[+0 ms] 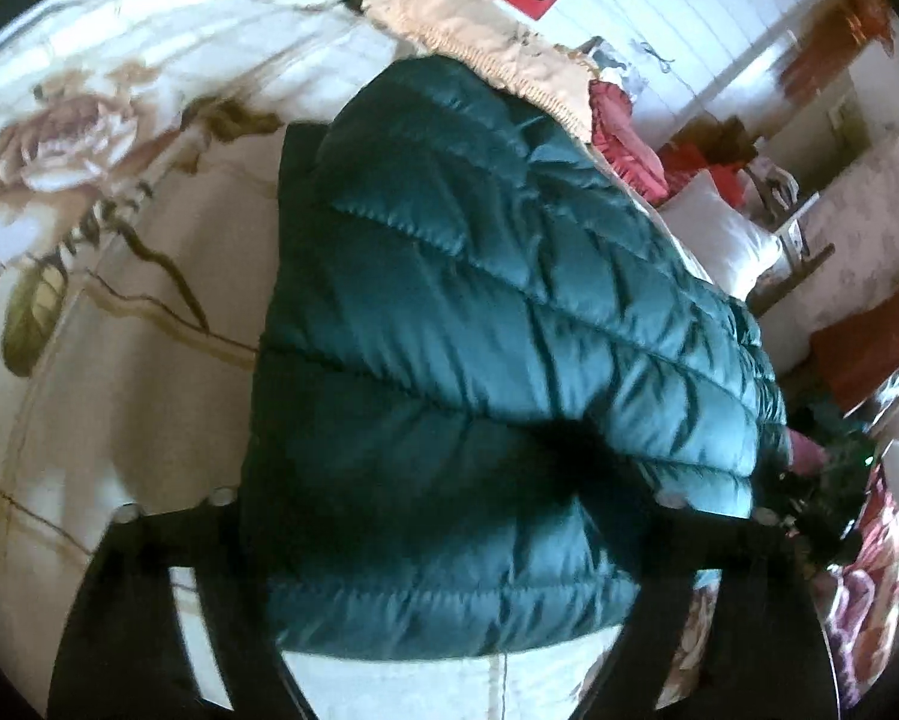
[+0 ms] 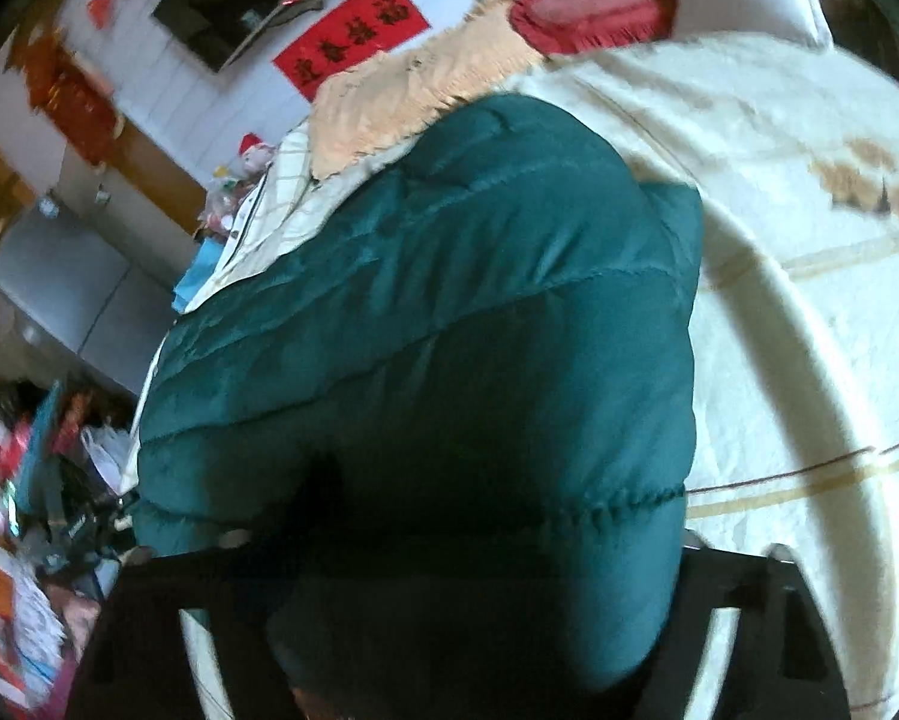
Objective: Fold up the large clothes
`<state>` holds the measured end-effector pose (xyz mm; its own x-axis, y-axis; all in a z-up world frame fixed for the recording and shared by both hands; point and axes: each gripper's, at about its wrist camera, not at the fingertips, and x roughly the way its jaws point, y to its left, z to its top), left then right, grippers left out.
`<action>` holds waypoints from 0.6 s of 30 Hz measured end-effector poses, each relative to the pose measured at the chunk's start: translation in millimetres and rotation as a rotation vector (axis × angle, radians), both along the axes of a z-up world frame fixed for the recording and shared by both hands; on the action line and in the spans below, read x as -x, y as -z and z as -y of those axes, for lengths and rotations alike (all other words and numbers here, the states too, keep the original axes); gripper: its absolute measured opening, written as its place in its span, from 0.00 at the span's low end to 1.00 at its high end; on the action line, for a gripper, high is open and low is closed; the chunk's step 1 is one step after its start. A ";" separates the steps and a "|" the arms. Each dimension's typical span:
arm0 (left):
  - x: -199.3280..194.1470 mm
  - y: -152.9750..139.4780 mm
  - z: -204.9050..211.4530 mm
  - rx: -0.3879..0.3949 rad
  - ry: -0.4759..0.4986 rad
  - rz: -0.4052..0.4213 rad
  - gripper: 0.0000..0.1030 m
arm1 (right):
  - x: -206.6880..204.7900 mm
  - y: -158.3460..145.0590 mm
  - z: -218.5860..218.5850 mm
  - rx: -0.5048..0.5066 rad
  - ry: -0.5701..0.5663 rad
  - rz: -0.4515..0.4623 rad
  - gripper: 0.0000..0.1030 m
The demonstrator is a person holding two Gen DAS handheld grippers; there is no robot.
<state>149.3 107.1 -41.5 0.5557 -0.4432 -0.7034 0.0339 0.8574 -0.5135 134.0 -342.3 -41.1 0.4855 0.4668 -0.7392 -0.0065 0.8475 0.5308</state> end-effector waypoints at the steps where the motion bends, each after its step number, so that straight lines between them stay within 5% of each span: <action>1: 1.6 -3.0 1.3 -0.008 0.001 0.008 0.66 | 2.0 -3.9 0.2 0.005 -0.003 0.006 0.57; 3: 9.1 -12.4 0.1 -0.016 0.004 0.024 0.59 | 6.0 -12.1 0.7 -0.002 -0.002 0.014 0.47; 11: 59.5 -43.6 -3.0 -0.026 0.088 0.076 0.55 | 41.0 -48.2 -5.2 -0.026 -0.044 0.046 0.43; 18: 109.9 -20.7 -17.8 -0.065 0.091 -0.012 0.56 | 91.7 -42.7 -7.0 -0.050 -0.059 -0.027 0.46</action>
